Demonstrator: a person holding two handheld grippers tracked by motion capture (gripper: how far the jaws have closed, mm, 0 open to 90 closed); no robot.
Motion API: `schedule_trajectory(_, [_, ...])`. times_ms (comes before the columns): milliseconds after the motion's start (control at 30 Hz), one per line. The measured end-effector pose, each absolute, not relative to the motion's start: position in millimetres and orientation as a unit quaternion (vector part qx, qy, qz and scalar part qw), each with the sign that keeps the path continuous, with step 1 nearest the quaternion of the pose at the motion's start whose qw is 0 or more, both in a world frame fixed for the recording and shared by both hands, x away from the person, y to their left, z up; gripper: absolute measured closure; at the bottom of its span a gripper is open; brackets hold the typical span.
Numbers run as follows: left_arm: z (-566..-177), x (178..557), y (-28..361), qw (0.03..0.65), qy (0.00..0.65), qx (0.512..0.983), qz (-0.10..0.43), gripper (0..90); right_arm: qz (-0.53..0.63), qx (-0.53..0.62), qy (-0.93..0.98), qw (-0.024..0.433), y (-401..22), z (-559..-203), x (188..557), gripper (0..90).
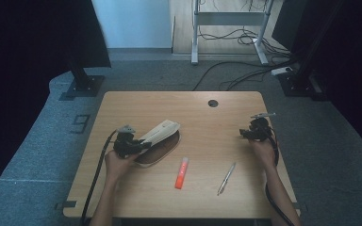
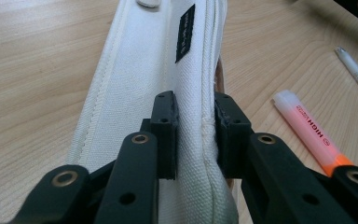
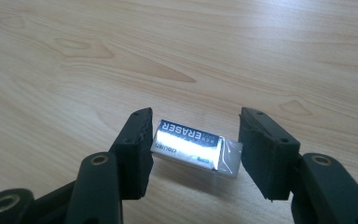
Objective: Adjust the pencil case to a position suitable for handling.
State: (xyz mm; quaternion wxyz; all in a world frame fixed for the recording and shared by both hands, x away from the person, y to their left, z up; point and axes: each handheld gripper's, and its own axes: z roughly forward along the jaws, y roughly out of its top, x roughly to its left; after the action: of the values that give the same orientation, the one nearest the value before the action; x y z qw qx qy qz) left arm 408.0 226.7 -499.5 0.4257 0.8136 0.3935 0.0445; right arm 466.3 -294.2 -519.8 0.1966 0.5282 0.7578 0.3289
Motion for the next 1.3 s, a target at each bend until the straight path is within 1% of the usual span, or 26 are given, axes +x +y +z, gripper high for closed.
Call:
schedule_trajectory(900, [-498.5, 406.2, 226.9, 0.424, 0.390, 0.816, 0.047, 72.7, 0.371, 0.453, 0.790, 0.179, -257.2, -501.4, 433.9, 45.1])
schedule_trajectory(1300, [-497.9, 405.6, 227.0, 0.423, 0.388, 0.817, 0.048, 72.5, 0.391, 0.417, 0.803, 0.167, -230.1, -494.8, 423.9, 45.1])
